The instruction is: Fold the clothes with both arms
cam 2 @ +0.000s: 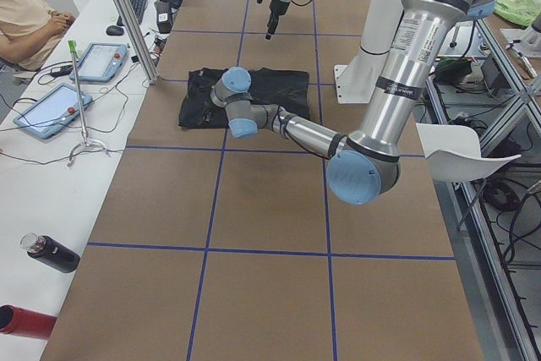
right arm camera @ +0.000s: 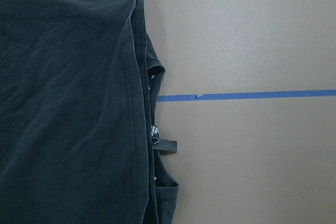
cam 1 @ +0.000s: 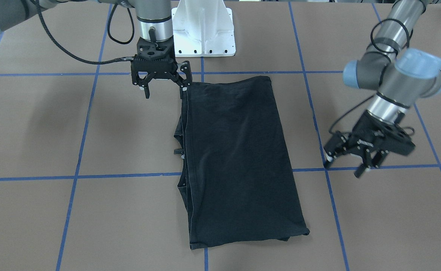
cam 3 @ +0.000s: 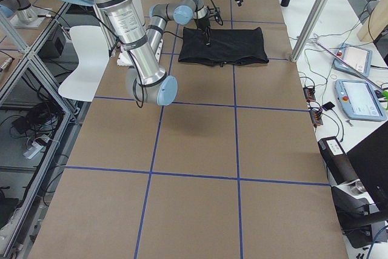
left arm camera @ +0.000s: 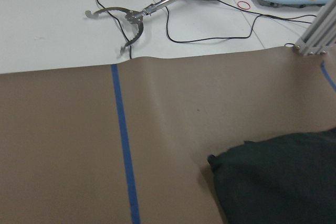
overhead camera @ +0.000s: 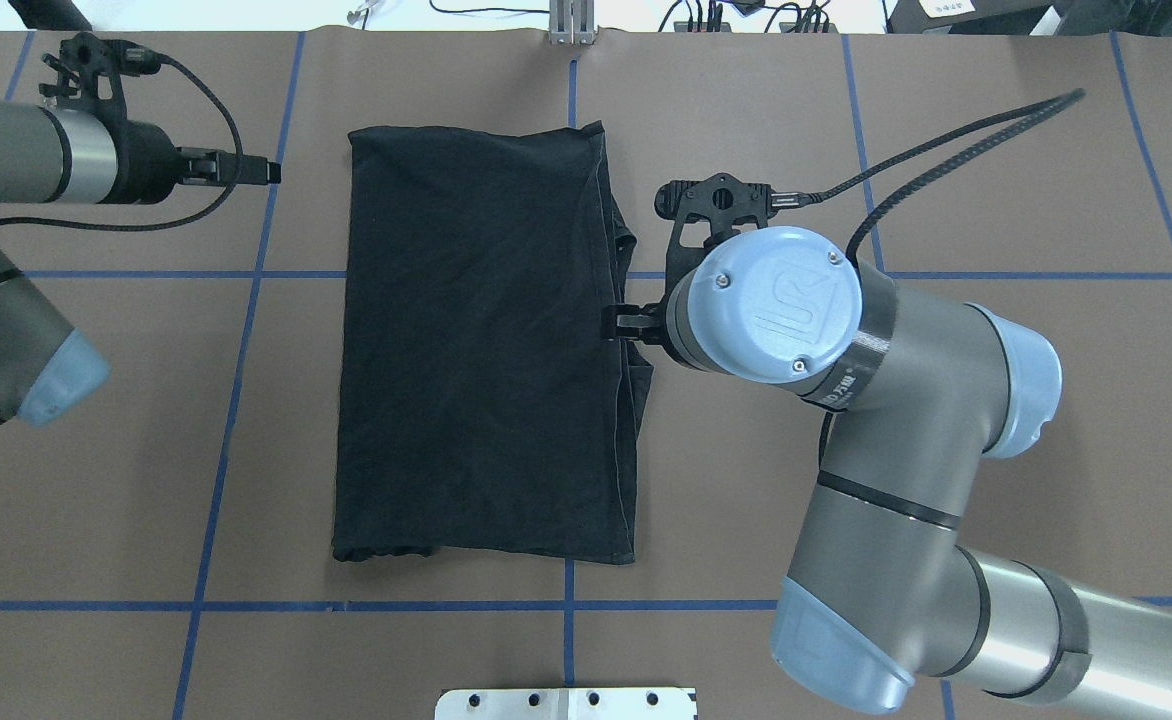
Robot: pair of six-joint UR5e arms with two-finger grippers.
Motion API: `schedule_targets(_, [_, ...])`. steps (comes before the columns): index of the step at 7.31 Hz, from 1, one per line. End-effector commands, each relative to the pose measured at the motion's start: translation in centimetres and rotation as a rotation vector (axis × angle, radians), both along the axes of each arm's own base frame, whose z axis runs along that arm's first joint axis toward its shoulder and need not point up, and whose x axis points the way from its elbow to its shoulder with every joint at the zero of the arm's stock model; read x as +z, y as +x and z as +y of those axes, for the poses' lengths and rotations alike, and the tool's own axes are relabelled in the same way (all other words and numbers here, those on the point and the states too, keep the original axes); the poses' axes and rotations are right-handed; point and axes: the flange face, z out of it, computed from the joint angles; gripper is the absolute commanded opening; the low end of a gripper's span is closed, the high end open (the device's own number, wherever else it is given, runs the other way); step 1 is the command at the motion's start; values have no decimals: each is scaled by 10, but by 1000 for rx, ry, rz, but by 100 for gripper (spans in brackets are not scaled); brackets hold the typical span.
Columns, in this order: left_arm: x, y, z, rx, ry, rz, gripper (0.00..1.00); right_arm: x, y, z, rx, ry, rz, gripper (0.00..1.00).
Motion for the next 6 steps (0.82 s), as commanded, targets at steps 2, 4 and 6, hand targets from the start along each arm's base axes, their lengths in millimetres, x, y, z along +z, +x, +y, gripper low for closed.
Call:
schedule_targets(2, [-51,29,128,56,-147,-2,100,23,5,0,-2,8,0,100])
schedule_targets(4, [-55,85,180,44,-230,-19,100,28,6,-1,-3,6,8,100])
schedule_targets(6, [-39,120,209,31,-277,-144,100,28,5,0,-4,6,8,100])
